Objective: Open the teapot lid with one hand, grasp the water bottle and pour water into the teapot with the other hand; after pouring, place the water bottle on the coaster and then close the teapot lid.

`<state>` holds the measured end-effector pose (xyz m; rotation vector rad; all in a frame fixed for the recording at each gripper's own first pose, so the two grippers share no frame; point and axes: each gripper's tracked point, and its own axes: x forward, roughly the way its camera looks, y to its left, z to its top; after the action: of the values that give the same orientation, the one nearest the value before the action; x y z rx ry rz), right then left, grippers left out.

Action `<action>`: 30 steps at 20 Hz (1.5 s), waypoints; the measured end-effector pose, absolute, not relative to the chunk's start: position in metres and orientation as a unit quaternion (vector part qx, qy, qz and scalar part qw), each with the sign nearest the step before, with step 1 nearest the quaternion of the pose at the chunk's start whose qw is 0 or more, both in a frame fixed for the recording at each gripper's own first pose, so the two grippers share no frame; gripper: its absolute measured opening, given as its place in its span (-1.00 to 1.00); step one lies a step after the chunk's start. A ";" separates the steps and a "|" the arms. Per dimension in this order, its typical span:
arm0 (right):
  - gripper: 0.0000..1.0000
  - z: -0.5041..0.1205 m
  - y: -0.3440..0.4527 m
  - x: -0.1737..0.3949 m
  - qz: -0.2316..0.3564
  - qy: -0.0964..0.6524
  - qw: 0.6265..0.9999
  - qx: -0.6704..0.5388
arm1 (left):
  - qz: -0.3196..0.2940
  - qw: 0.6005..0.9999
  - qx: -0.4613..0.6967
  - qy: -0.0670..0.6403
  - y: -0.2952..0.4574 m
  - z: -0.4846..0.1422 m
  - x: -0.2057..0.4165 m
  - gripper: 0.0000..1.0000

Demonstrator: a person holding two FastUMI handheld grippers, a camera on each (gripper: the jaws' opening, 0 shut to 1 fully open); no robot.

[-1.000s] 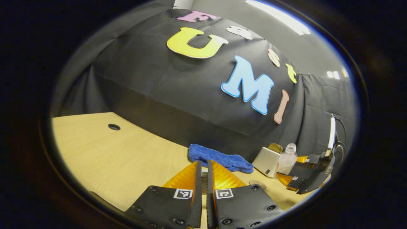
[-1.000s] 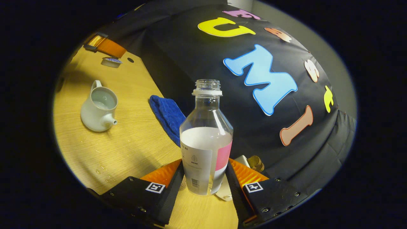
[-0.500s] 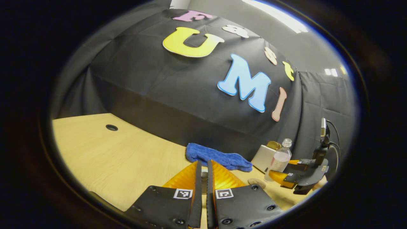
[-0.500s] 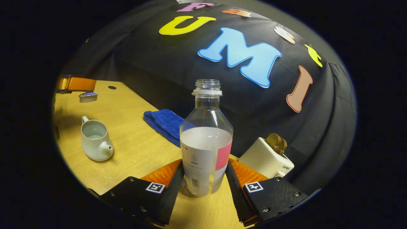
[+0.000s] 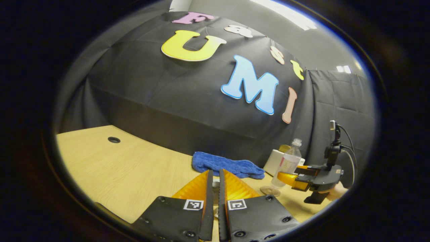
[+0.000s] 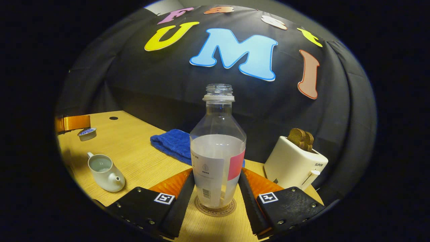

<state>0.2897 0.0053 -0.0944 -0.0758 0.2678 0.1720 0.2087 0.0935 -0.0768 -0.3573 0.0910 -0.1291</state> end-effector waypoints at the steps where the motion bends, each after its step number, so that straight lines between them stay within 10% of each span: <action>1: 0.52 -0.097 0.003 0.292 0.083 0.135 0.987 -0.025 | -0.064 0.981 -0.177 0.045 0.094 -0.077 0.209 -0.75; 23: 0.58 -0.127 -0.014 0.305 0.067 0.177 0.979 0.081 | -0.071 0.981 -0.174 0.052 0.086 -0.083 0.210 -0.74; 26: 0.94 -0.126 -0.013 0.299 0.063 0.182 0.978 0.081 | -0.074 0.980 -0.176 0.054 0.084 -0.084 0.210 -0.76; 30: 0.95 -0.121 -0.020 0.287 0.044 0.178 0.981 0.067 | -0.078 0.980 -0.172 0.058 0.077 -0.086 0.210 -0.75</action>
<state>0.2865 -0.0205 -0.1205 0.1350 0.3581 0.0892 0.2104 0.0769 -0.0862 -0.3464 0.1164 -0.1561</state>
